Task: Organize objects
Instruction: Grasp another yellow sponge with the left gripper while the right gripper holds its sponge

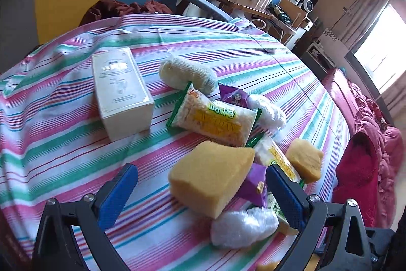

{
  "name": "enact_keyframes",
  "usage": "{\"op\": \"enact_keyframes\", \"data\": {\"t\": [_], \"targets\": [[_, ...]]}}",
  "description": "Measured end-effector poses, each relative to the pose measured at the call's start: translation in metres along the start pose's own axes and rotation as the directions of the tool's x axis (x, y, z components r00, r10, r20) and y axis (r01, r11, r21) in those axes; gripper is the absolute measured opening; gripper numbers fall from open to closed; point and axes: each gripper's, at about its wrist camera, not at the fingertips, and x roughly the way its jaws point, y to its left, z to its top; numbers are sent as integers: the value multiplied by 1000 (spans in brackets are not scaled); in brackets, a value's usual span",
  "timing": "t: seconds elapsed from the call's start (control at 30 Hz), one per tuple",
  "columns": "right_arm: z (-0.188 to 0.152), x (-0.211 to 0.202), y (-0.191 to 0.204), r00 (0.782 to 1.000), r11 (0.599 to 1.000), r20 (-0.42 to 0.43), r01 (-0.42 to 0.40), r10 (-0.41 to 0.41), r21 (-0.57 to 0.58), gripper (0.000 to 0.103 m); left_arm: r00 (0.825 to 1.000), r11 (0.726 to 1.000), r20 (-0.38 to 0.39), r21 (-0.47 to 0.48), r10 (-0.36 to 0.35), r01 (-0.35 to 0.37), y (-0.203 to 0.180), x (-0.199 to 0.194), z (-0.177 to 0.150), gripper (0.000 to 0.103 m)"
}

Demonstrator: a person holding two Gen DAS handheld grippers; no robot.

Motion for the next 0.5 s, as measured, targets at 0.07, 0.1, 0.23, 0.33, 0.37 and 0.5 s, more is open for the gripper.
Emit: {"op": "enact_keyframes", "data": {"t": [0.07, 0.1, 0.23, 0.33, 0.37, 0.5], "targets": [[1, 1, 0, 1000, 1000, -3, 0, 0, 2, 63, 1000, 1000, -20, 2, -20, 20, -1, 10, 2, 86], [2, 1, 0, 1000, 1000, -4, 1, -1, 1, 63, 998, 999, -46, 9, -32, 33, -2, 16, 2, 78], [3, 2, 0, 1000, 1000, -7, 8, -8, -4, 63, 998, 999, -49, 11, -48, 49, -4, 15, -6, 57], [3, 3, 0, 1000, 1000, -5, 14, -14, -4, 63, 1000, 1000, -7, 5, -31, 31, -5, -4, -13, 56], [3, 3, 1, 1000, 1000, -4, 17, -17, -5, 63, 1000, 1000, 5, 3, -26, 26, -6, -11, -15, 56], [3, 4, 3, 999, 999, -2, 35, -35, -15, 63, 993, 996, 91, 28, 80, -82, -12, -53, -29, 57]]}}
